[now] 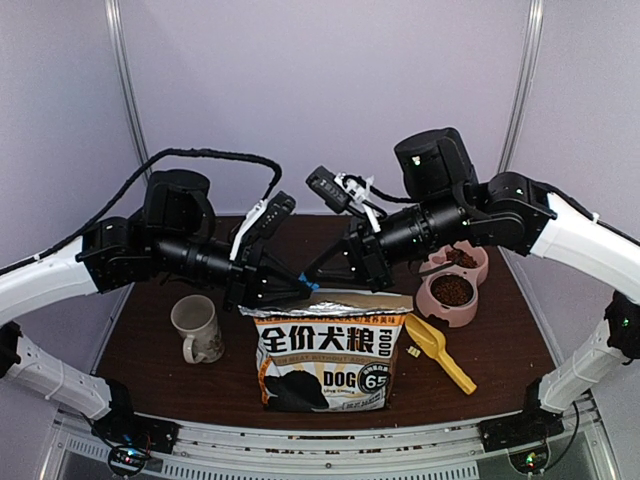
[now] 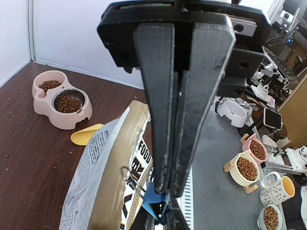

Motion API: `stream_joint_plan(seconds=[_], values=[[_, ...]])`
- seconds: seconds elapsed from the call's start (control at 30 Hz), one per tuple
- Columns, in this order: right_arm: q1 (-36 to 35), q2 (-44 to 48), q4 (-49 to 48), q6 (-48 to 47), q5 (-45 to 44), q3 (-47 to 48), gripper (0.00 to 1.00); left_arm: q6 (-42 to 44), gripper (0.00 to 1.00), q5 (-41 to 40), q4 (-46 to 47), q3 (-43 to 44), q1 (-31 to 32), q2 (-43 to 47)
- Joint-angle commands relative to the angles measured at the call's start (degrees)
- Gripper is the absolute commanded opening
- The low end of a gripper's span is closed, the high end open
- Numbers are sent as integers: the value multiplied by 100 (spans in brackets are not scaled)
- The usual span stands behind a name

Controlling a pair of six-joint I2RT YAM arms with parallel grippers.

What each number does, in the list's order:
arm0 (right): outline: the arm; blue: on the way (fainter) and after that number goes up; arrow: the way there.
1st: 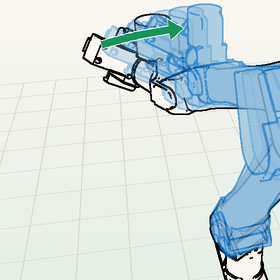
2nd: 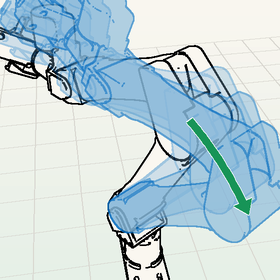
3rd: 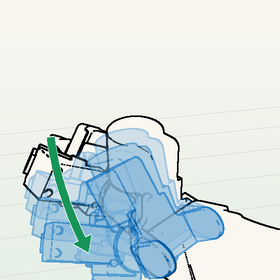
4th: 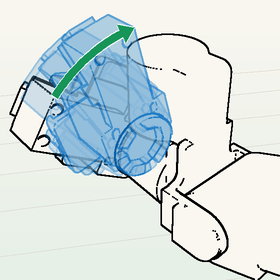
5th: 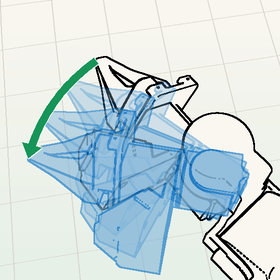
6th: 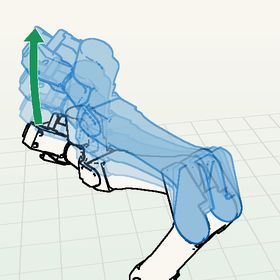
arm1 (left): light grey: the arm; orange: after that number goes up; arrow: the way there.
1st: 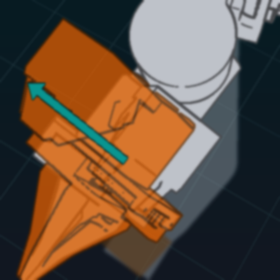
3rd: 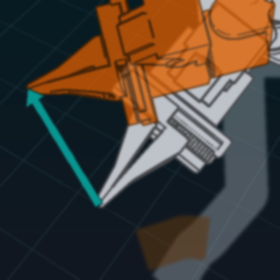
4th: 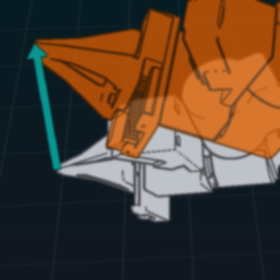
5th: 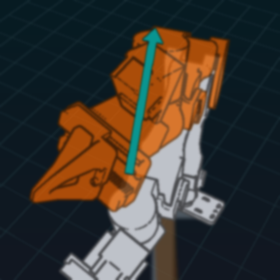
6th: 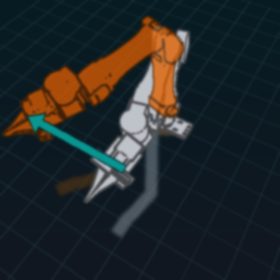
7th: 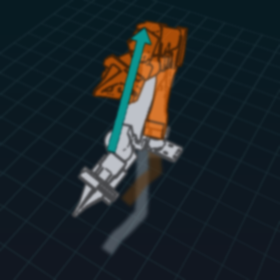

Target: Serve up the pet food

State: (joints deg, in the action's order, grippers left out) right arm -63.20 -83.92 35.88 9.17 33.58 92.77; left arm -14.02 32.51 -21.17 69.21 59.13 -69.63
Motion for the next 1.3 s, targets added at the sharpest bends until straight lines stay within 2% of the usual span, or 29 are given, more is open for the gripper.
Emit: stream_joint_plan(seconds=[0.0,0.1,0.2,0.33,0.4,0.53,0.8,1.07,1.13,1.27], values=[[-56,-24,17,16,125,71,4,-17,7,46,503,-83,2,111],[-55,42,3,15,50,82,14,-30,4,22,547,-178,2,137],[-54,126,31,22,-78,132,36,-56,3,24,569,-229,2,142],[-50,311,-20,-20,-261,113,54,-81,3,42,608,-271,2,176],[-15,407,-108,34,-405,-3,61,-91,3,56,635,-293,2,191],[64,526,-371,190,-415,-236,70,-92,3,69,636,-303,2,211],[183,360,-508,321,98,-351,72,-99,3,133,642,-290,2,245],[190,172,-456,386,415,-307,68,-92,3,193,649,-293,2,248],[194,141,-442,385,456,-308,65,-92,3,200,650,-293,3,248],[191,130,-529,418,603,-315,50,-92,3,194,649,-286,2,248]])
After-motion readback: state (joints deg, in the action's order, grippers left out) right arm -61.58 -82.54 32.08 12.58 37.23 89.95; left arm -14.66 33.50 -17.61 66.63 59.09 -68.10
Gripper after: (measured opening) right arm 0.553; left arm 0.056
